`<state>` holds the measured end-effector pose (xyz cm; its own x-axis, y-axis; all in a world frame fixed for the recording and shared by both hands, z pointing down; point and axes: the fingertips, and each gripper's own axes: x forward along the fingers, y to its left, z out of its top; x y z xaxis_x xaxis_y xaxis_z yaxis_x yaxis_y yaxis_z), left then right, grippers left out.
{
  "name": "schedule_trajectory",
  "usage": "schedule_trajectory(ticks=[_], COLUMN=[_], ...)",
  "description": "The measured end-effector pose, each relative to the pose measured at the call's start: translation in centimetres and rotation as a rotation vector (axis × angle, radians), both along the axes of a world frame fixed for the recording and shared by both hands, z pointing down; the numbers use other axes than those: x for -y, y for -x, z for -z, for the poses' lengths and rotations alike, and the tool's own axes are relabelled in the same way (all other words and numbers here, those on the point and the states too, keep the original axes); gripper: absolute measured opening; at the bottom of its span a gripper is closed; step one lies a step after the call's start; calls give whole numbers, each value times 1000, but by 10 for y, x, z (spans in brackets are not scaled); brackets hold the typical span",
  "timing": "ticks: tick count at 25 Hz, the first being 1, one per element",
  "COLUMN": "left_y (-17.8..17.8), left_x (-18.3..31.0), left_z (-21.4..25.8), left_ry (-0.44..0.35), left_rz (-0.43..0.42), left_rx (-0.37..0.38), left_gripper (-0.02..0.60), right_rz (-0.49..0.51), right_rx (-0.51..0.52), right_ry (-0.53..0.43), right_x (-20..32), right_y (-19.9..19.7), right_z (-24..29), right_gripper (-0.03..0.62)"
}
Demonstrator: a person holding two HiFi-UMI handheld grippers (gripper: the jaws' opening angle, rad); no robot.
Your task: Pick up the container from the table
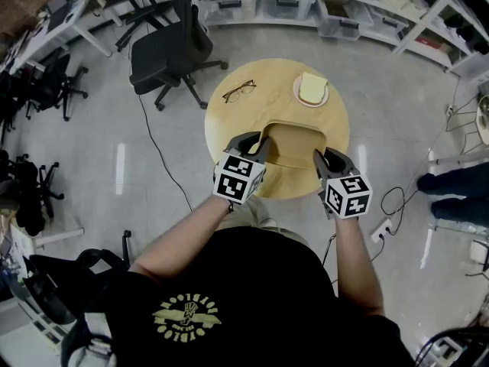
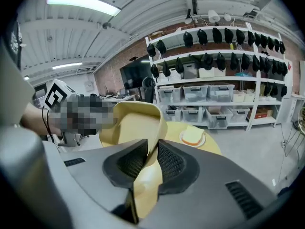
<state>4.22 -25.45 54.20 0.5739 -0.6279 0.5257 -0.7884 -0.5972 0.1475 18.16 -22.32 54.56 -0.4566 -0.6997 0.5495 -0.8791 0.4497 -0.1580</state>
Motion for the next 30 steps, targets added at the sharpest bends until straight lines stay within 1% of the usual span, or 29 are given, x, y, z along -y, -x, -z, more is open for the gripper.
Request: schedule_trajectory(ticks=[3, 8, 12, 17, 30], left_y=[4, 4, 7, 10, 18], left_x=[-1, -4, -7, -9, -18], left_z=[21, 57, 86, 119, 194], left_ry=[-53, -99, -171, -243, -389], left_rz=[17, 36, 36, 43, 59], left_rx=[-10, -58, -52, -63, -109], left_gripper=[61, 60, 58, 55, 49], right_rz=[7, 19, 20, 20, 34], right_rx=[5, 7, 0, 5, 14], right_ry=[-49, -113, -177, -247, -389], right_x=[-1, -3, -7, -12, -25], right_y=[3, 3, 6, 9, 16], right_z=[22, 54, 85, 118, 191], right_gripper=[81, 80, 80, 80, 81])
